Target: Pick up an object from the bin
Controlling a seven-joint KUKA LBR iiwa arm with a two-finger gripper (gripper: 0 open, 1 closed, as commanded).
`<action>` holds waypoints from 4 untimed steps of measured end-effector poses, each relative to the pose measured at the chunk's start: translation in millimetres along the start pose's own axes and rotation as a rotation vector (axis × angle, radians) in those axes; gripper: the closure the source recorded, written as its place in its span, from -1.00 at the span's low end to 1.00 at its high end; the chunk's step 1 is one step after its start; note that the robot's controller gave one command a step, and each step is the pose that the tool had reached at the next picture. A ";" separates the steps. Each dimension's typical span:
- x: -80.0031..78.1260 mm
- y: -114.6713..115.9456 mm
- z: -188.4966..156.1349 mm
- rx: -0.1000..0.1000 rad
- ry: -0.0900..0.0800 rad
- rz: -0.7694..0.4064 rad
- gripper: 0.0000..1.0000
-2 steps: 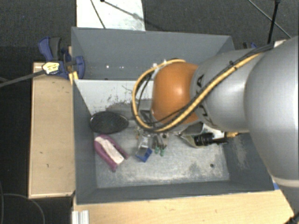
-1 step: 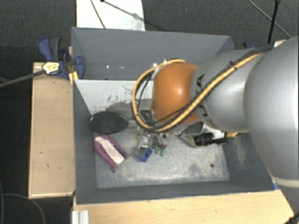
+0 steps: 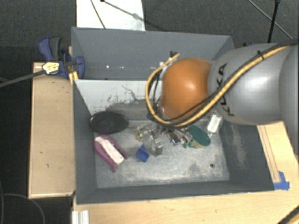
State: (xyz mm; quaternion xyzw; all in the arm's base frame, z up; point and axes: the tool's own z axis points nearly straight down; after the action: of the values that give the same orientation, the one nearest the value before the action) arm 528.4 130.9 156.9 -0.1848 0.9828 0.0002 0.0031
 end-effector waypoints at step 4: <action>8.4 -3.8 79.7 -0.002 0.004 0.082 1.00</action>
Offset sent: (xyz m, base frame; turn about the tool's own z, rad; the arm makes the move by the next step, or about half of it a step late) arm -0.0166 -0.0077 0.0272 0.0412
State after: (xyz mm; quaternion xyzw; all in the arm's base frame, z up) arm 522.4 124.4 77.1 -0.1446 0.9895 0.0007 0.0010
